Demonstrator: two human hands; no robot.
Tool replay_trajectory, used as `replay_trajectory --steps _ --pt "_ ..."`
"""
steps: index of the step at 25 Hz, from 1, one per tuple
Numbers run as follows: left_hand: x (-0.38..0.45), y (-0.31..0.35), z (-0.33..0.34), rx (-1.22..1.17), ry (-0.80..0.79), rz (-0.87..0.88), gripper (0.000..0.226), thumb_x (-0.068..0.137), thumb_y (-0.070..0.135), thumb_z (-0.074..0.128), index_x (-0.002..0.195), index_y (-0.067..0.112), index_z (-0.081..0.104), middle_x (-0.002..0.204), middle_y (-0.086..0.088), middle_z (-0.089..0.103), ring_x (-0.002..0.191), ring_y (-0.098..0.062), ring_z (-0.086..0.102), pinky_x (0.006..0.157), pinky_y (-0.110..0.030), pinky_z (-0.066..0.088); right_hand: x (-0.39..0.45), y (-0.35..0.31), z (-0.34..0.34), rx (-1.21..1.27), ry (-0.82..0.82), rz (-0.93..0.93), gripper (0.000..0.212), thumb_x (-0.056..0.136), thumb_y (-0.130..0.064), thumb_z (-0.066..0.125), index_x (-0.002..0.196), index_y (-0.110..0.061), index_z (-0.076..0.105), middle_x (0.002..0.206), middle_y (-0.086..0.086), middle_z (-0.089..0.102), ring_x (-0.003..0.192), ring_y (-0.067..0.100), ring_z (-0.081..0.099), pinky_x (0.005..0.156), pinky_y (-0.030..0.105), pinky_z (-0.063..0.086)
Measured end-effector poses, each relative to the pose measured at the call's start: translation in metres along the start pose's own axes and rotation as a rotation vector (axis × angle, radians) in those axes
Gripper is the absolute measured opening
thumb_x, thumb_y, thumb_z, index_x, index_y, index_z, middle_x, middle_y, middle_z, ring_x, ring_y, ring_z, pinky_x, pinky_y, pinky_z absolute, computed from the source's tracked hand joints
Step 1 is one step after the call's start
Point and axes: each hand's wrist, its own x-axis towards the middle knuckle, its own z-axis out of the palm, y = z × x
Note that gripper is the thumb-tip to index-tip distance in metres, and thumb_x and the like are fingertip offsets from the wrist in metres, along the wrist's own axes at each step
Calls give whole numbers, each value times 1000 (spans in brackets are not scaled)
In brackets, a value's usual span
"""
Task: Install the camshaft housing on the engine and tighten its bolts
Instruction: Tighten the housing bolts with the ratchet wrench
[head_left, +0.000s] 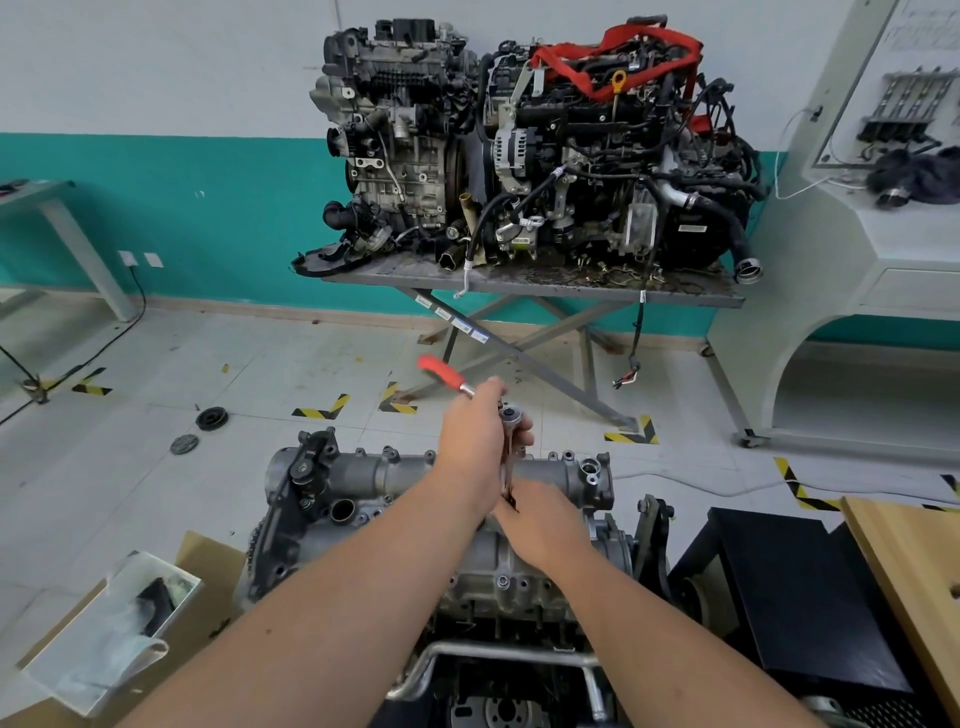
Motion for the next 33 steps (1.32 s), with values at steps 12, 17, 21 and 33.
replay_trajectory --steps 12,17,21,33 --pt "1 49 28 1807 -340 375 25 102 35 47 92 16 60 73 1 59 59 -15 54 53 -29 40 -6 3 -8 219 -4 -69 38 99 -42 50 67 -23 49 62 -3 54 58 14 51 58 35 41" --pt "-1 30 17 2028 -319 1002 37 100 52 45 80 23 53 82 7 48 80 -18 54 67 -31 32 -1 2 -11 233 -15 -13 31 100 -36 49 77 -16 56 73 3 63 68 18 59 66 37 47" --pt "5 4 -13 1643 -176 1477 41 88 56 57 73 18 67 93 -2 62 89 -25 60 74 -38 45 -1 1 -9 228 35 -43 36 98 -28 49 63 -20 42 52 -6 40 45 8 37 50 29 27" --pt "15 -17 -31 1052 -142 913 63 84 66 46 118 18 68 144 1 47 127 -9 35 93 -31 38 3 1 0 46 46 -67 18 100 -38 44 106 -25 55 73 -11 50 63 8 49 48 23 29"
